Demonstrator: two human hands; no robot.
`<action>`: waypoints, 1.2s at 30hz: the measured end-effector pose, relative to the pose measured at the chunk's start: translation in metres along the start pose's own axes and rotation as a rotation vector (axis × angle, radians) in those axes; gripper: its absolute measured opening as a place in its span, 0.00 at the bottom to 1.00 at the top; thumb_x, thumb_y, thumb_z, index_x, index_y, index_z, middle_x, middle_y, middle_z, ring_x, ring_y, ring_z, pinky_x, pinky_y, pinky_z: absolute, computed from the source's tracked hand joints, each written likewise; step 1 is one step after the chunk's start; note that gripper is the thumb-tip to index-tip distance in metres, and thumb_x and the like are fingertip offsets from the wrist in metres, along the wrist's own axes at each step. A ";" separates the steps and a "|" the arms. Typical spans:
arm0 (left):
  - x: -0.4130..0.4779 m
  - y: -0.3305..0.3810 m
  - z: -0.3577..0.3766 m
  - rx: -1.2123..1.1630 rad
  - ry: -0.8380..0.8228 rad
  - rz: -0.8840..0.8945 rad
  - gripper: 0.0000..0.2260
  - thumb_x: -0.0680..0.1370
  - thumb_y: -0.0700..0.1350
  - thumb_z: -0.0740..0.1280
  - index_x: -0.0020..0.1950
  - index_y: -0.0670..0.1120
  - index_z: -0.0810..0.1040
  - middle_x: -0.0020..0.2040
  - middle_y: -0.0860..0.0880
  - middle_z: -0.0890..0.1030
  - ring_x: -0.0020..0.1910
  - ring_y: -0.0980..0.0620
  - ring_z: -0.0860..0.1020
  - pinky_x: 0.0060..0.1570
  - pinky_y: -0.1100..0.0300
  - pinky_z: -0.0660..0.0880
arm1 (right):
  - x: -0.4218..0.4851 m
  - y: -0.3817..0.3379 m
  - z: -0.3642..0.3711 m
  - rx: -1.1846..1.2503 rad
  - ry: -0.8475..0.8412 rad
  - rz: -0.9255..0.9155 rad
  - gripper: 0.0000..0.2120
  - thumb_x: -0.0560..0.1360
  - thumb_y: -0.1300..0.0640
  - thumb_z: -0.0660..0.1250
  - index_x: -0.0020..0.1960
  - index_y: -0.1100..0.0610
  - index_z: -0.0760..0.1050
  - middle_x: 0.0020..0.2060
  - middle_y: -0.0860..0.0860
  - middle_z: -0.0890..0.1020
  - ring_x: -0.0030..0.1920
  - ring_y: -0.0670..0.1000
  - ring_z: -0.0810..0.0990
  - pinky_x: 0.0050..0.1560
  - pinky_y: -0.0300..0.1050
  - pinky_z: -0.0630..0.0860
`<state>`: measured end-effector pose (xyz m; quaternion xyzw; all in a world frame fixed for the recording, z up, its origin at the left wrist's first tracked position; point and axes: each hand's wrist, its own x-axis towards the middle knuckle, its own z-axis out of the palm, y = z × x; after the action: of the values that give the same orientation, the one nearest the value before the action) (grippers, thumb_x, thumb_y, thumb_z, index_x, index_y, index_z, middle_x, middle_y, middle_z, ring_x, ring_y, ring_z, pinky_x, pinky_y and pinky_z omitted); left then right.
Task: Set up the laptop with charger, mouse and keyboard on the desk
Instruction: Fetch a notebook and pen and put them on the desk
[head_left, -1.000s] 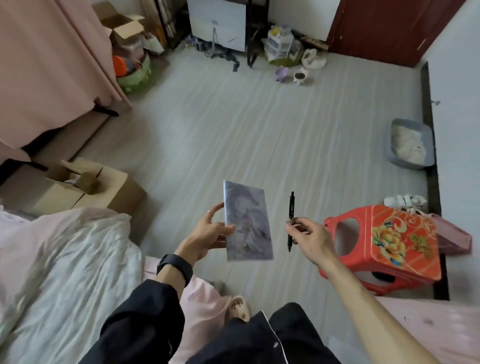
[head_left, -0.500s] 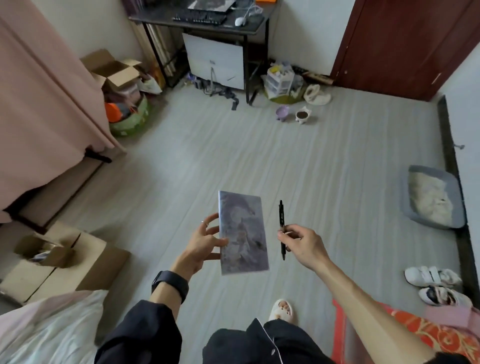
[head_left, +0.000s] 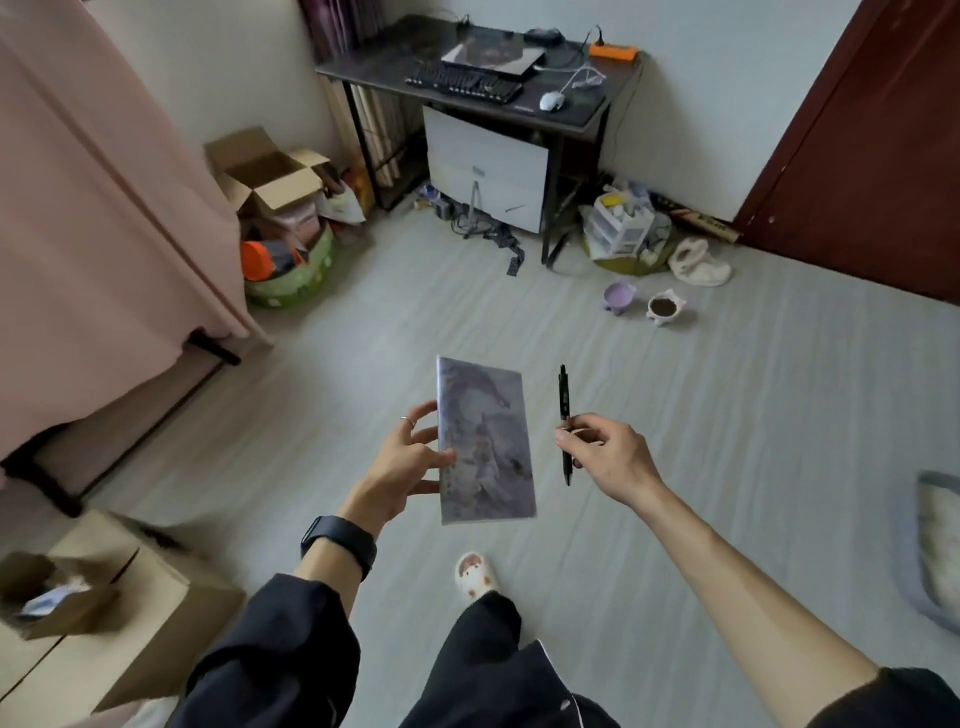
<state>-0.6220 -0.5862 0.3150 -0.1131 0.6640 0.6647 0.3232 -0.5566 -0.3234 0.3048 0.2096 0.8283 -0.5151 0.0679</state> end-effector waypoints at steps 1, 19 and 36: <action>0.025 0.023 -0.008 0.002 -0.003 -0.001 0.31 0.75 0.30 0.68 0.70 0.57 0.68 0.62 0.48 0.79 0.55 0.46 0.82 0.40 0.49 0.82 | 0.029 -0.013 0.003 0.004 0.014 0.009 0.03 0.73 0.45 0.73 0.44 0.44 0.83 0.37 0.43 0.85 0.42 0.49 0.85 0.49 0.44 0.79; 0.328 0.318 -0.168 -0.039 0.170 0.133 0.32 0.74 0.29 0.67 0.70 0.58 0.69 0.62 0.50 0.80 0.54 0.47 0.82 0.38 0.49 0.82 | 0.415 -0.211 0.055 0.059 0.000 -0.040 0.05 0.74 0.46 0.73 0.45 0.47 0.83 0.37 0.44 0.86 0.39 0.48 0.85 0.48 0.47 0.79; 0.630 0.547 -0.342 -0.129 0.324 0.135 0.31 0.74 0.30 0.68 0.70 0.58 0.70 0.62 0.47 0.79 0.56 0.43 0.80 0.39 0.46 0.83 | 0.836 -0.411 0.138 -0.008 -0.153 -0.135 0.10 0.71 0.42 0.72 0.46 0.46 0.83 0.38 0.45 0.86 0.38 0.46 0.85 0.48 0.46 0.79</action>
<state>-1.5174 -0.6875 0.3608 -0.1946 0.6695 0.6991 0.1588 -1.4972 -0.3695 0.3057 0.1130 0.8350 -0.5297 0.0969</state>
